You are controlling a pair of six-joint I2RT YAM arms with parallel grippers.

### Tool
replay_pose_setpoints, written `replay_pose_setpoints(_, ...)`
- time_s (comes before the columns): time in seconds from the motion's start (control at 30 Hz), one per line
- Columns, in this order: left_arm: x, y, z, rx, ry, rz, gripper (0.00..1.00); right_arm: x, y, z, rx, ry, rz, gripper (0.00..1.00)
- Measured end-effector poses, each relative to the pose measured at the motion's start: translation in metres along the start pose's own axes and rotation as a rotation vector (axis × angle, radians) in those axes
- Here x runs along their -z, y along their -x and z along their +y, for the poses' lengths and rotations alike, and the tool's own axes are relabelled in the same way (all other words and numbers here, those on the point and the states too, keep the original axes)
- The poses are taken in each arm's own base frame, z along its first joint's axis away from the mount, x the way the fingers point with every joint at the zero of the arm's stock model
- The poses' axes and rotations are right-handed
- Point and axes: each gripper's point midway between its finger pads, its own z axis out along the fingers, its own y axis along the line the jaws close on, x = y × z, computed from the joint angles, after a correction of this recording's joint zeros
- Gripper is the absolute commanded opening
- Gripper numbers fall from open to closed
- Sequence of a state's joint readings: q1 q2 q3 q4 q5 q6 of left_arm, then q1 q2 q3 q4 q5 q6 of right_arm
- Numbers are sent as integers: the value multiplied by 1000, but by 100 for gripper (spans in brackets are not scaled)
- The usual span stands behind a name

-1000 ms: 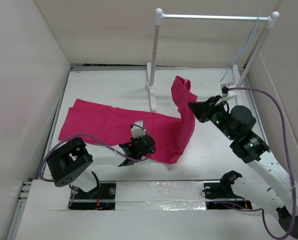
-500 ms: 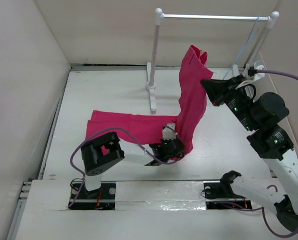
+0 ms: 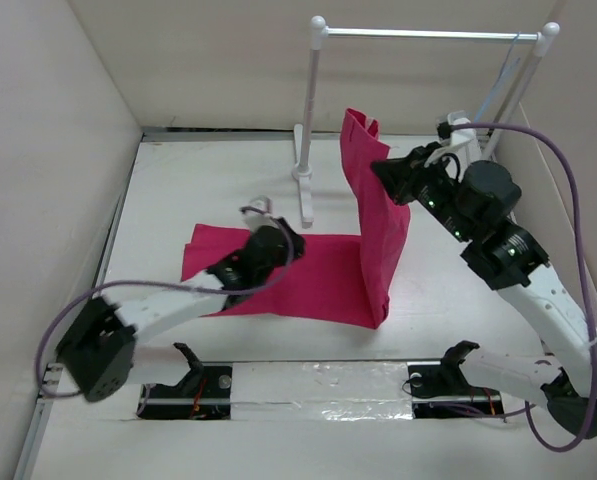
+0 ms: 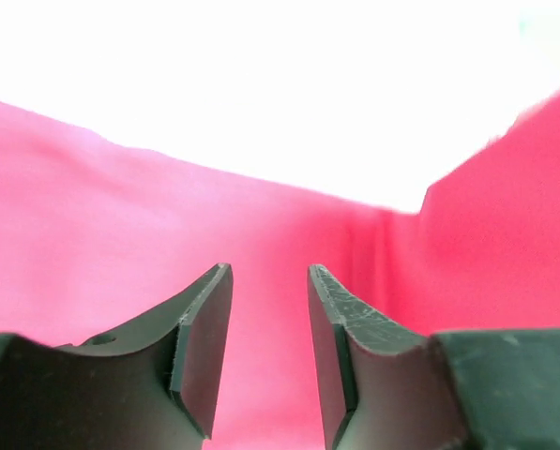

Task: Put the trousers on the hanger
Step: Fold the trousers at the center of the board.

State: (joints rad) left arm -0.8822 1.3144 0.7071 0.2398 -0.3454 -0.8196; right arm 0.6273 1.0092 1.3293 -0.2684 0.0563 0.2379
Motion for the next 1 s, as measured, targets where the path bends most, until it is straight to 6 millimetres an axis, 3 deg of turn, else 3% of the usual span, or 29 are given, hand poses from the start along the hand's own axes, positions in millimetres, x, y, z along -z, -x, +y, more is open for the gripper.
replay_pose_setpoints(0.1,43,84,38,129,9,-201,40,-20,-19,16,6,36,58,0)
replay_pose_setpoints(0.2,99,152,50,199,-31,-402,41,-46,-37,44,18,88,112,0)
replay_pose_setpoints(0.3,147,193,50,203,-51,-522,41,-75,-56,78,34,142,158,0)
replay_pose_setpoints(0.4,185,223,39,185,-71,-595,41,-105,-79,116,48,196,193,0)
replay_pose_setpoints(0.53,217,236,32,156,-79,-634,42,-139,-125,168,64,263,252,0)
replay_pose_setpoints(0.63,228,235,38,148,-53,-646,46,-156,-166,204,76,310,297,49)
replay_pose_setpoints(0.67,230,233,40,148,-43,-645,47,-165,-199,229,76,342,332,69)
replay_pose_setpoints(0.77,234,233,58,154,39,-668,47,-173,-263,258,79,391,418,85)
replay_pose_setpoints(0.87,235,226,58,146,33,-644,49,-156,-319,265,88,444,527,90)
replay_pose_setpoints(0.93,237,224,59,145,26,-641,49,-134,-342,257,94,457,582,88)
replay_pose_setpoints(1.0,235,222,58,144,19,-638,49,-109,-347,237,98,450,617,66)
